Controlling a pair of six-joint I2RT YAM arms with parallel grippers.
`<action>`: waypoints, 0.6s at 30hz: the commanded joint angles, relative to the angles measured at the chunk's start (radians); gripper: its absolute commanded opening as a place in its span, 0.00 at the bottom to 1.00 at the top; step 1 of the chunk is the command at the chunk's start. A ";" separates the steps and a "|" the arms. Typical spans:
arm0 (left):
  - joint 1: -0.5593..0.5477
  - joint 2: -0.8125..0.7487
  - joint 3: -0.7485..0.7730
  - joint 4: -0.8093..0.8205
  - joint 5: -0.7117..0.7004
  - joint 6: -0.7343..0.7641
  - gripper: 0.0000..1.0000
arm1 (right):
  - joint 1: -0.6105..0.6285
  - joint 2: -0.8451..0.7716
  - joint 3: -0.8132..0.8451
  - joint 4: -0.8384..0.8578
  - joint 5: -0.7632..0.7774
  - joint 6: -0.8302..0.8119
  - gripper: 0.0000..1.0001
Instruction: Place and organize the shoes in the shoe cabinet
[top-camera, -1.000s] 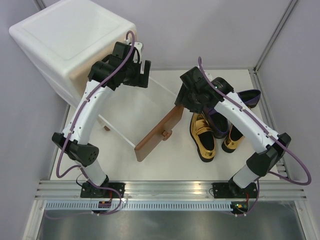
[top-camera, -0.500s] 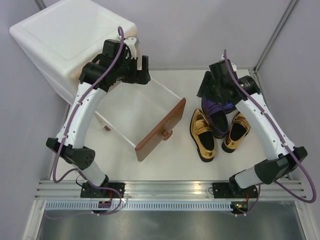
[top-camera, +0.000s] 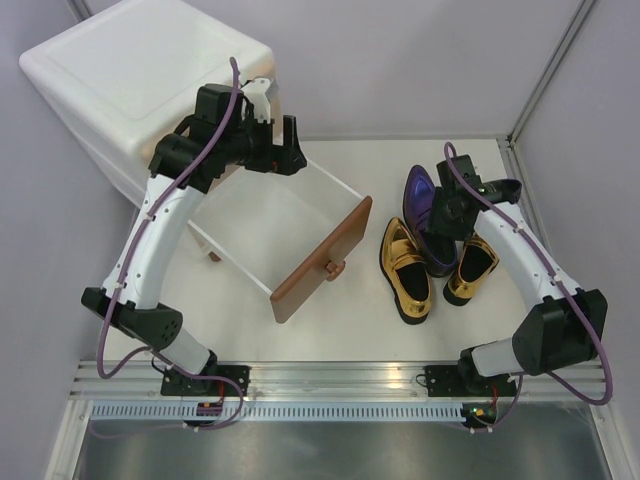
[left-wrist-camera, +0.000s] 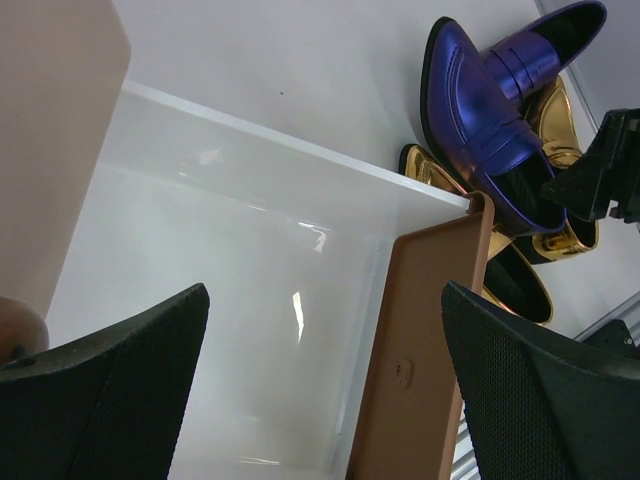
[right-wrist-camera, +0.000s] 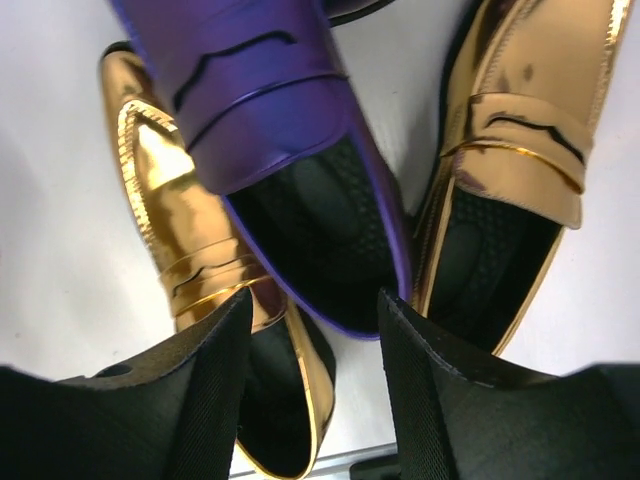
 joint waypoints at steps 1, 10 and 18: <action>-0.004 -0.042 -0.020 0.039 0.043 -0.028 1.00 | -0.045 -0.020 -0.035 0.074 0.043 -0.049 0.58; -0.004 -0.072 -0.057 0.039 0.052 -0.016 1.00 | -0.116 0.054 -0.125 0.187 -0.018 -0.118 0.54; -0.004 -0.097 -0.088 0.039 0.052 -0.010 1.00 | -0.156 0.112 -0.184 0.292 -0.067 -0.191 0.50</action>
